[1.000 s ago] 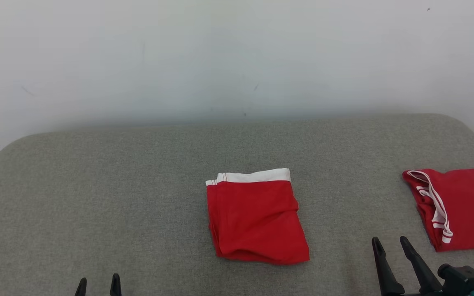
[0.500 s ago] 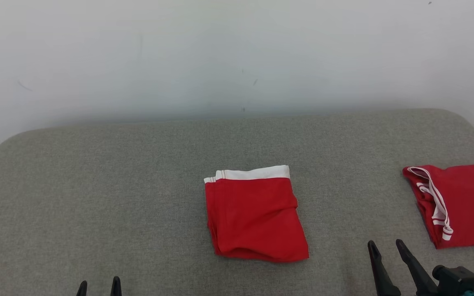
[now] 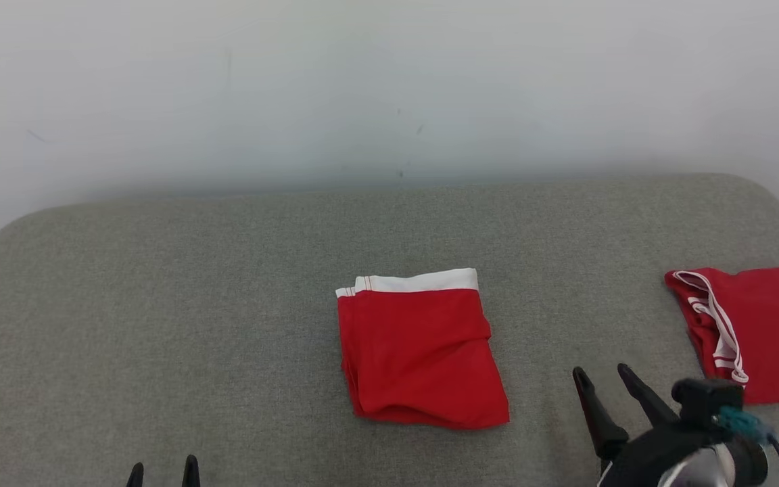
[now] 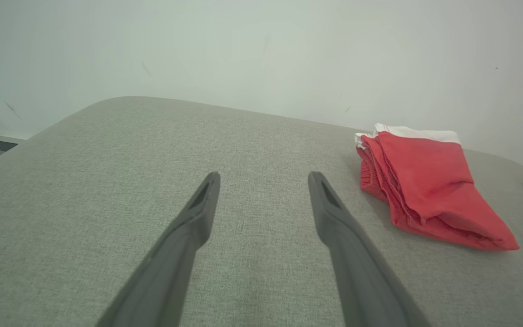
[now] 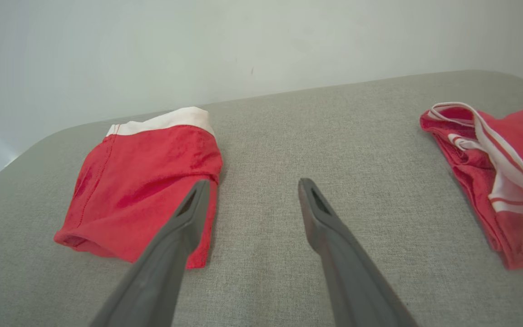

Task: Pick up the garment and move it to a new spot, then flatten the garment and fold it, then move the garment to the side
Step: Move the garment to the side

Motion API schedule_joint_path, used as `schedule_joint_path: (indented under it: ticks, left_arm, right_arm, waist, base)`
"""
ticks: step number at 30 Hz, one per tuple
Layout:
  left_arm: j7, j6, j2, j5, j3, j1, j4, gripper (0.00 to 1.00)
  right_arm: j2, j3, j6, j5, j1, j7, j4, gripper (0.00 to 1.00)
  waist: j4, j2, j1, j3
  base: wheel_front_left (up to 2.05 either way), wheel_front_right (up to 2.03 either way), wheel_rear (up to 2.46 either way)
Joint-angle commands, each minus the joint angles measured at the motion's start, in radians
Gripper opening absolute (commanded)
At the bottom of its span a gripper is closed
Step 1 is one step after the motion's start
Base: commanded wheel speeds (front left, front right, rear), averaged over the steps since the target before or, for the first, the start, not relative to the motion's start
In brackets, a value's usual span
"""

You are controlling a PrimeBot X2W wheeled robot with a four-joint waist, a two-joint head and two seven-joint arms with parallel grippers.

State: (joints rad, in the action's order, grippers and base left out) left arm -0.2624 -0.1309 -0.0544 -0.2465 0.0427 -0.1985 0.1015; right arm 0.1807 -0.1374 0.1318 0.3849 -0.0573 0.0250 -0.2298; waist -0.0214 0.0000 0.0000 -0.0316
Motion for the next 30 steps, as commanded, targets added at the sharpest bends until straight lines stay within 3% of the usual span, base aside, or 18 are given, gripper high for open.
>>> schedule_joint_path:
  ticks: [1, 6, 14, 21, 30]
  left_arm:
    - [-0.003, 0.001, 0.003, -0.003, -0.002, 0.011, 0.002, 1.0]
    - [-0.003, 0.001, 0.003, -0.014, -0.017, 0.022, 0.009, 1.0]
    - [-0.003, 0.001, 0.004, -0.023, -0.034, 0.057, 0.003, 1.0]
    - [-0.003, 0.001, 0.004, -0.039, -0.067, 0.098, 0.004, 1.0]
    - [-0.003, 0.001, 0.004, -0.06, -0.101, 0.137, 0.01, 1.0]
  right_arm:
    - [-0.008, -0.005, -0.003, 0.018, -0.04, 0.064, -0.017, 1.0]
    - [-0.041, 0.012, -0.003, 0.03, -0.181, 0.283, -0.094, 1.0]
    - [-0.091, 0.062, -0.003, -0.037, -0.337, 0.525, -0.19, 1.0]
    - [-0.12, 0.128, -0.003, -0.121, -0.417, 0.6, -0.253, 1.0]
    - [-0.129, 0.178, -0.003, -0.197, -0.455, 0.638, -0.321, 1.0]
  waist:
    - [0.008, 0.0, 0.0, 0.006]
    - [0.043, 0.0, 0.0, 0.028]
    - [0.118, 0.0, 0.0, 0.103]
    - [0.189, 0.0, 0.0, 0.172]
    - [0.233, 0.0, 0.0, 0.228]
  base:
    - [0.0, 0.0, 0.0]
    - [0.0, 0.0, 0.0]
    - [0.0, 0.0, 0.0]
    - [0.0, 0.0, 0.0]
    - [0.0, 0.0, 0.0]
